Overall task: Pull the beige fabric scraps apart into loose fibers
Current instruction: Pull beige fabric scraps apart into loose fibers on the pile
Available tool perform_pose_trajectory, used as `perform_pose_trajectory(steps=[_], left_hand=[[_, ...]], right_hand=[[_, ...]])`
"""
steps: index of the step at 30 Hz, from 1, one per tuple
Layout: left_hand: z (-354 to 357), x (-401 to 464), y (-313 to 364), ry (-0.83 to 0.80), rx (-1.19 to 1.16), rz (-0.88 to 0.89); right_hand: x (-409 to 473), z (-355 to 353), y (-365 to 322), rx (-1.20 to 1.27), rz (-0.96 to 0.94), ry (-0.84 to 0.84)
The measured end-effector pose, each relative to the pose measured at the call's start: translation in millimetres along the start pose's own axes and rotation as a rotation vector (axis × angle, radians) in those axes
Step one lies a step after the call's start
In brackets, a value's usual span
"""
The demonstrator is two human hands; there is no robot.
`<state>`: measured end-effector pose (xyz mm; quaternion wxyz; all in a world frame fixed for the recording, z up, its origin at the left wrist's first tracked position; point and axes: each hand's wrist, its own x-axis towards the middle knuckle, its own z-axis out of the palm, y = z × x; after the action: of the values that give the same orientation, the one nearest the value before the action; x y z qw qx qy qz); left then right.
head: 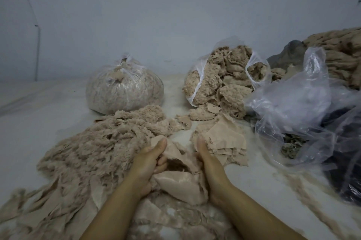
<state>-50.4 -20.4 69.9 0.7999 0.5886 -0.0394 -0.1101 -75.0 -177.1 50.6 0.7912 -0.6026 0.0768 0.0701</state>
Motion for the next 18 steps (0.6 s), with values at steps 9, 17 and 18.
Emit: perform_pose_trajectory(steps=[9,17,18], left_hand=[[2.7,-0.3,0.4,0.089,-0.014,0.153],[-2.5,3.5,0.2,0.088,-0.066,0.150],[-4.1,3.1,-0.1,0.070,-0.068,0.145]], right_hand=[[-1.5,5.5,0.4,0.041,-0.210,0.244],[-1.1,4.2,-1.9,0.248,-0.220,0.220],[-0.9,3.3,-2.6,0.239,-0.220,0.209]])
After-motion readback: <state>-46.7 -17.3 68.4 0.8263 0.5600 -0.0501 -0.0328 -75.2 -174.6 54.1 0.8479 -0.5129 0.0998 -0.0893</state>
